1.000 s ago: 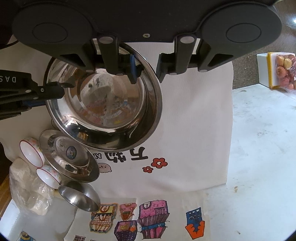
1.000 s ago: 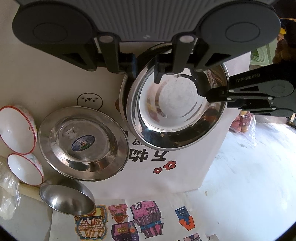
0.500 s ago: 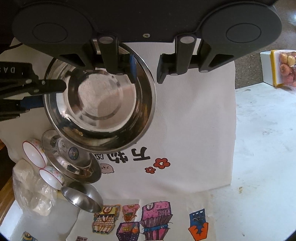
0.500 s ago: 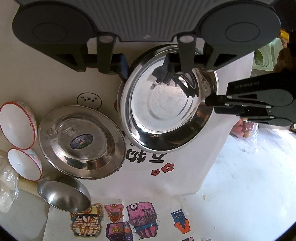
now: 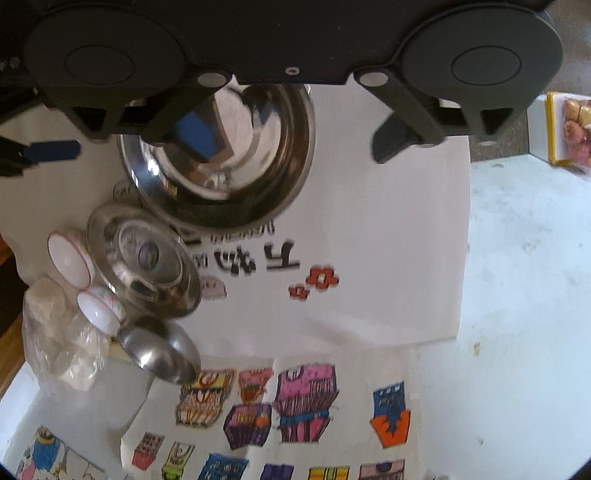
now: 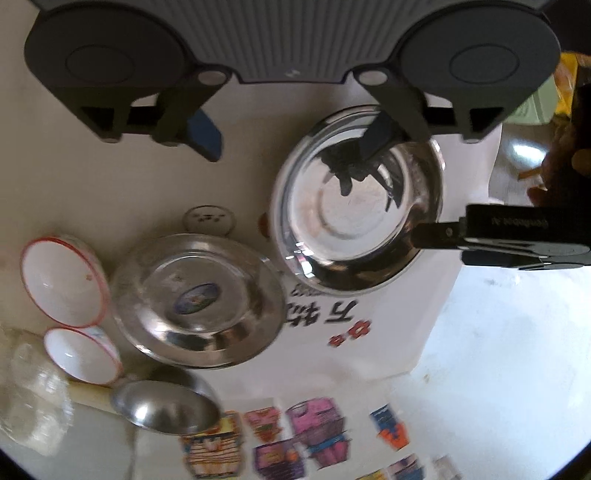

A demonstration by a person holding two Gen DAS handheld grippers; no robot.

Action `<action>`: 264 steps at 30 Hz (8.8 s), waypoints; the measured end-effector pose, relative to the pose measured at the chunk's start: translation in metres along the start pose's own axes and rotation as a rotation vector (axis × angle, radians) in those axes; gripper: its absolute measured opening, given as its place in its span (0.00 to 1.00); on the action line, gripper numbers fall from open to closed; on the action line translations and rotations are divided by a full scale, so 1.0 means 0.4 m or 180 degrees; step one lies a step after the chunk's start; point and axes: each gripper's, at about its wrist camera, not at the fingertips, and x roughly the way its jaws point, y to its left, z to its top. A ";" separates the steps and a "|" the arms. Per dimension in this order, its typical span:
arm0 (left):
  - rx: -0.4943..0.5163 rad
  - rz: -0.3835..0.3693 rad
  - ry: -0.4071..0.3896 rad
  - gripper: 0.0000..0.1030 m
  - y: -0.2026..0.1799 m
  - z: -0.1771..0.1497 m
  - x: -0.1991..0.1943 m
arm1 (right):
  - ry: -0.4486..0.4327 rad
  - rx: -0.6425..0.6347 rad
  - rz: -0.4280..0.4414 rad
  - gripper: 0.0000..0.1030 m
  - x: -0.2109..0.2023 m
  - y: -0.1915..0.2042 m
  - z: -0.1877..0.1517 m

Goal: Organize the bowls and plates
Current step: 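Open both grippers to release the large steel plate, then close the left gripper on the labeled steel plate rim while the right gripper grips it too, then carry the labeled steel plate with both grippers onto the large steel plate, then open both grippers to release the labeled plate onto the stack, then close the left gripper on the steel bowl rim while the right gripper grips it too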

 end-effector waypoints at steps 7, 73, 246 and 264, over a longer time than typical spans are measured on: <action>0.0286 -0.0069 -0.0036 0.99 -0.059 0.114 0.060 | -0.0326 0.0501 -0.0070 1.00 -0.043 -0.105 -0.003; 0.1126 -0.0314 0.0580 0.22 -0.235 0.321 0.232 | -0.0593 0.1103 0.0170 0.28 0.051 -0.277 0.070; -0.1314 0.0557 0.0004 0.99 -0.298 0.431 0.366 | -0.0743 -0.1087 -0.0066 0.86 0.105 -0.453 0.425; -0.1446 0.0446 0.0091 0.36 -0.329 0.427 0.390 | -0.0638 -0.0937 0.0052 0.44 0.161 -0.454 0.481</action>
